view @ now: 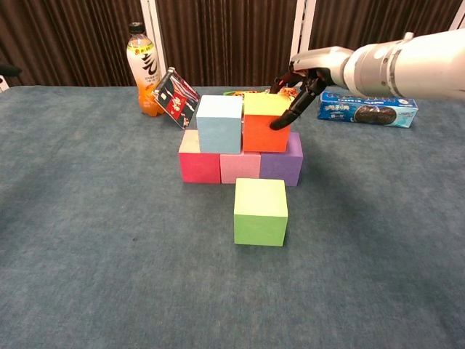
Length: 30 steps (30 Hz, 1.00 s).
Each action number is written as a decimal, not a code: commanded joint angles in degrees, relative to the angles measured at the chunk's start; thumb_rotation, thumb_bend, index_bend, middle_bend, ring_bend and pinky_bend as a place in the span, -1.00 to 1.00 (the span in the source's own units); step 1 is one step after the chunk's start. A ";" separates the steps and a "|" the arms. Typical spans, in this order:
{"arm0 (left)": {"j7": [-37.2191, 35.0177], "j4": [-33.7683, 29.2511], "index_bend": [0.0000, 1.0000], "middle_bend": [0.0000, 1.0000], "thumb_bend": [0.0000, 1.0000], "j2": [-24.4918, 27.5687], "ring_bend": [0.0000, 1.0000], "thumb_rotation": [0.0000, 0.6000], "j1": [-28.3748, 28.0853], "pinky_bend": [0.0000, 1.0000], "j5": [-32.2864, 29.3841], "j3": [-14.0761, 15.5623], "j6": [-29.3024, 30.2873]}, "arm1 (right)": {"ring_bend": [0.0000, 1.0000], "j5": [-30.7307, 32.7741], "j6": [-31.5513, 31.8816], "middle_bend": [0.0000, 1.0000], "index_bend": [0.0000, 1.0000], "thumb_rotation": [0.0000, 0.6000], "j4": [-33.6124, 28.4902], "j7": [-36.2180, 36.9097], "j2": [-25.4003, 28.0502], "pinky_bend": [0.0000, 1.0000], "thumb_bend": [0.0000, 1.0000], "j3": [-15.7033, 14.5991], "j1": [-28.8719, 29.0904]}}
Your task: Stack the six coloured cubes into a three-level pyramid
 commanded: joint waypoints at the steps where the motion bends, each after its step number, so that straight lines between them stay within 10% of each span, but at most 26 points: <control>1: 0.13 -0.06 -0.99 -1.00 -0.40 -0.01 -1.00 1.00 0.00 -0.89 -0.02 -0.01 -0.01 | -0.91 0.08 0.02 -0.58 -0.08 1.00 -0.14 -0.20 0.10 -0.88 -0.31 0.00 0.00; 30: -1.12 0.62 -1.00 -1.00 -0.39 -0.19 -1.00 1.00 0.19 -0.89 0.09 0.24 -0.31 | -0.91 1.78 -0.12 -0.58 -0.09 1.00 1.16 -1.91 -1.41 -0.89 -0.31 0.15 0.77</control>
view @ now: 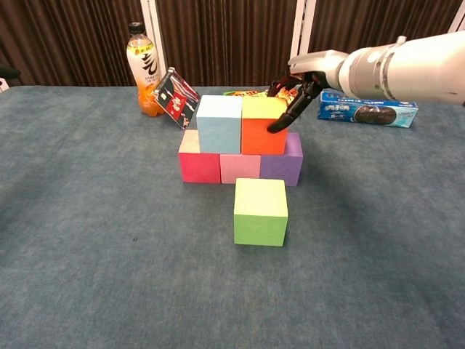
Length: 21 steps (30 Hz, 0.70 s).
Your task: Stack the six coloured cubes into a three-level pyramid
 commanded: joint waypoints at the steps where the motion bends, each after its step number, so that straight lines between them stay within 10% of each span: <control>1: -0.16 0.09 -1.00 -1.00 -0.39 -0.02 -1.00 1.00 0.02 -0.89 -0.03 0.03 -0.05 | -0.91 0.16 -0.05 -0.58 -0.09 1.00 0.19 -0.09 -0.12 -0.89 -0.31 0.04 0.08; 21: -0.71 0.57 -1.00 -1.00 -0.40 -0.22 -1.00 1.00 0.15 -0.89 0.05 0.12 -0.01 | -0.91 0.43 0.04 -0.58 -0.11 1.00 0.42 -0.50 -0.38 -0.89 -0.31 0.26 0.08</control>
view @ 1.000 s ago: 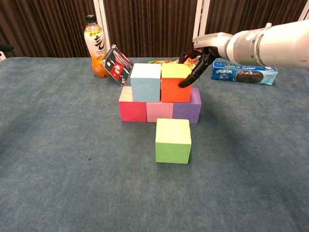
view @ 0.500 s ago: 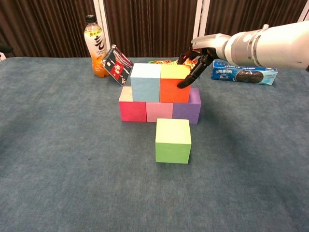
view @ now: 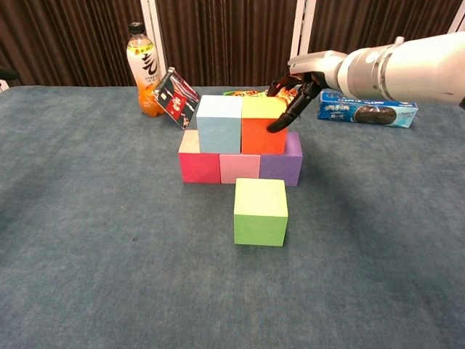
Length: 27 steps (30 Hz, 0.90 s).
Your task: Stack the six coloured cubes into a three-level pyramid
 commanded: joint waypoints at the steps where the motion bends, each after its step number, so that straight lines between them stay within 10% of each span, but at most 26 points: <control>1: -0.05 0.06 -1.00 -1.00 -0.40 -0.04 -1.00 1.00 0.03 -0.89 -0.03 0.01 0.00 | -0.91 -0.07 0.01 -0.58 -0.11 1.00 -0.07 0.00 0.04 -0.89 -0.31 0.08 0.00; 27: -0.06 0.19 -1.00 -1.00 -0.40 -0.15 -1.00 1.00 0.00 -0.89 0.15 0.16 -0.21 | -0.95 0.49 0.04 -0.62 -0.42 1.00 -0.76 -0.74 0.22 -0.94 -0.31 -0.30 0.04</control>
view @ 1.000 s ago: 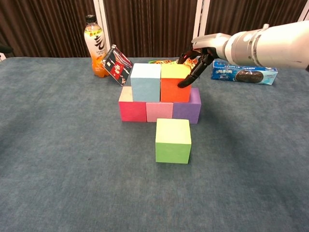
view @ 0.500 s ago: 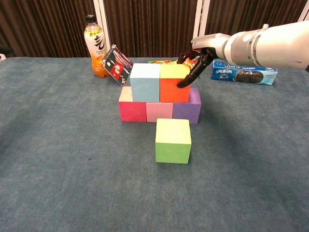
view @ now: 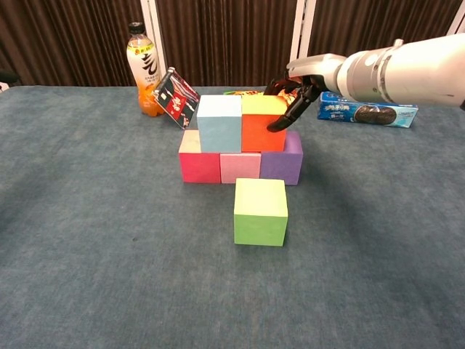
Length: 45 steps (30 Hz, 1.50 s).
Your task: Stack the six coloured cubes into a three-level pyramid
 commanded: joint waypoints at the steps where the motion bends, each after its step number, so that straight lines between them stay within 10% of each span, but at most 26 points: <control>1: 0.04 -0.02 -1.00 -1.00 -0.40 0.00 -1.00 1.00 -0.02 -0.89 0.13 0.06 0.00 | -0.96 -0.12 0.15 -0.62 -0.43 1.00 -0.24 0.06 0.06 -0.94 -0.31 0.01 -0.09; 19: 0.67 -0.53 -1.00 -1.00 -0.39 0.20 -1.00 1.00 -0.32 -0.89 0.56 0.18 -0.20 | -1.00 -1.82 3.35 -0.68 -0.73 1.00 -4.66 -0.65 2.07 -0.98 -0.40 -1.20 -1.92; 31: 2.73 -1.62 -1.00 -1.00 -0.40 0.25 -1.00 1.00 0.52 -0.88 -0.29 -0.66 2.02 | -1.00 -20.85 19.11 -0.74 -0.68 1.00 -20.07 7.79 13.45 -0.96 -0.53 -3.71 -16.66; 45: 6.81 -5.26 -1.00 -1.00 -0.40 0.56 -1.00 1.00 2.02 -0.88 -1.46 -0.85 3.94 | -0.40 -39.69 16.08 -0.37 -0.39 1.00 -24.70 11.58 16.85 0.06 -0.53 -13.69 -26.69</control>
